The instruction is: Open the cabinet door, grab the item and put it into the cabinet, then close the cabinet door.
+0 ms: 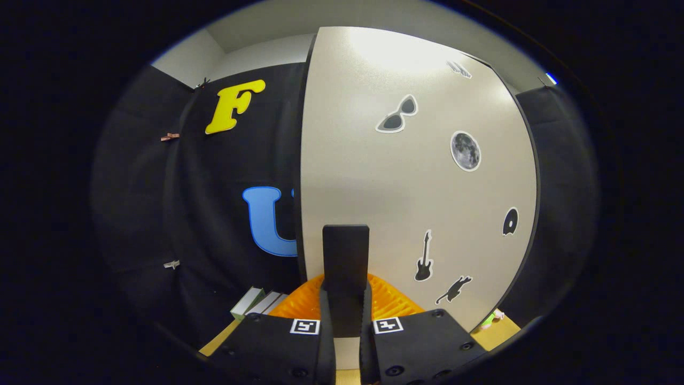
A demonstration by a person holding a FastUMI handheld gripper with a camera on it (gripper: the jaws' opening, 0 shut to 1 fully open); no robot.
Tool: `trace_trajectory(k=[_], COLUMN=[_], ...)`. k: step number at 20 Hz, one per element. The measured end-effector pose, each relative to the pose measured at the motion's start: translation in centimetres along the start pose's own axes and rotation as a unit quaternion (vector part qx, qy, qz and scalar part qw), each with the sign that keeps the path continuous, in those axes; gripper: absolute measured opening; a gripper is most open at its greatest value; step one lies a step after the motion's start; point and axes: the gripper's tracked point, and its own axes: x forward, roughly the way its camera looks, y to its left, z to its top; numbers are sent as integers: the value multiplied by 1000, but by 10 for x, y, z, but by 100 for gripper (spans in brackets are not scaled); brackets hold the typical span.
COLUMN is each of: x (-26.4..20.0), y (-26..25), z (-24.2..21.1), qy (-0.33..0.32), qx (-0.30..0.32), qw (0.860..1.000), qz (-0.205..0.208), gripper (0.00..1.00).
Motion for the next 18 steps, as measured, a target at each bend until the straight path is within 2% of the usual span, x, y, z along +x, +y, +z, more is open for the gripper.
trace_trajectory(k=[9, 15, 18], x=[-83, -126, -147], y=[-20, -52, -74], z=[9, 9, 10], qy=[-1, 4, 2], qx=[18, 13, 15], qw=[999, 999, 999], qz=[41, 43, 29], gripper=[21, 21, 21])
